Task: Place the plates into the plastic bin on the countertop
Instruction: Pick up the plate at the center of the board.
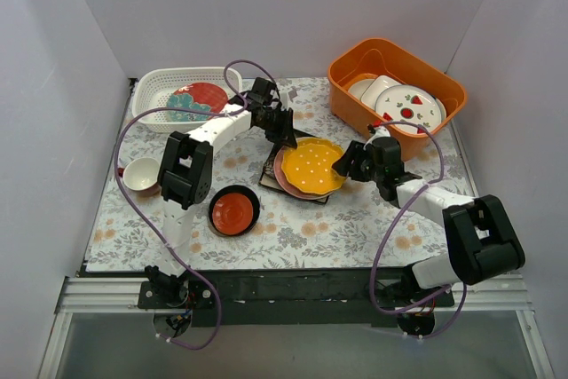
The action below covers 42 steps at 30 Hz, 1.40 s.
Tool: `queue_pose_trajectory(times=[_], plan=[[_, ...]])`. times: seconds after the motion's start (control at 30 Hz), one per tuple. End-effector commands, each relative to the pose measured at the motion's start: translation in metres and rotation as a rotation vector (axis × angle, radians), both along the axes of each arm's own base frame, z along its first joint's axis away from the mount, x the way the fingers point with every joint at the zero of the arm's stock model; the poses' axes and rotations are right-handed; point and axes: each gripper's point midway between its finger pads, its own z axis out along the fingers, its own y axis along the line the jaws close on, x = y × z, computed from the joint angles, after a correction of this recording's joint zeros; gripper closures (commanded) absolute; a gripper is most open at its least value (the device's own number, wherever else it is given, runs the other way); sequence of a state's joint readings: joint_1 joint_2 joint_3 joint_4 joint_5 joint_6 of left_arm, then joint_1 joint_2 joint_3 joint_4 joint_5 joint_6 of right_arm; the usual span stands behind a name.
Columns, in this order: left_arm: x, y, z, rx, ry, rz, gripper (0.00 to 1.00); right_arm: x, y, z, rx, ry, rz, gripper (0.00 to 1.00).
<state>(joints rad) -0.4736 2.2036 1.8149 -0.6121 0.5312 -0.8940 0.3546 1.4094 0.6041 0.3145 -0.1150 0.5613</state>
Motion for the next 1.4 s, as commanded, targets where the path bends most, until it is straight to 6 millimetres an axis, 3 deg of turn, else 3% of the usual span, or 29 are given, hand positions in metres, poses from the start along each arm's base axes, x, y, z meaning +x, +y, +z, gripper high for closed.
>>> queue_pose_trajectory(times=[0.0, 0.2, 0.37, 0.57, 0.9, 0.97, 1.03, 1.17, 1.37], plan=[[0.002, -0.016, 0.061, -0.136, -0.062, -0.003, 1.0, -0.009, 0.006, -0.009, 0.025, 0.077, 0.036, 0.42], [0.0, -0.018, 0.062, -0.146, -0.048, -0.01, 1.0, -0.013, 0.008, -0.009, 0.046, 0.083, 0.052, 0.48], [0.0, -0.018, 0.067, -0.152, -0.058, -0.01, 1.0, -0.012, 0.004, -0.001, 0.041, 0.059, 0.037, 0.79], [-0.004, -0.021, 0.076, -0.183, -0.06, -0.031, 1.0, -0.012, 0.002, 0.009, 0.035, 0.024, 0.034, 0.98], [-0.007, -0.023, 0.069, -0.188, -0.04, -0.052, 1.0, -0.014, 0.001, 0.032, 0.071, -0.074, 0.035, 0.99], [-0.008, -0.025, 0.065, -0.19, -0.024, -0.058, 0.94, -0.015, 0.002, 0.035, 0.076, -0.09, 0.037, 0.99], [-0.009, -0.026, 0.059, -0.194, -0.005, -0.066, 0.81, -0.016, 0.0, 0.038, 0.085, -0.105, 0.03, 0.99], [-0.009, -0.027, 0.048, -0.17, 0.014, -0.063, 0.68, -0.016, 0.001, 0.039, 0.09, -0.114, 0.034, 0.99], [-0.016, -0.033, 0.031, -0.116, 0.029, -0.082, 0.63, -0.017, 0.002, 0.041, 0.114, -0.131, 0.032, 0.99]])
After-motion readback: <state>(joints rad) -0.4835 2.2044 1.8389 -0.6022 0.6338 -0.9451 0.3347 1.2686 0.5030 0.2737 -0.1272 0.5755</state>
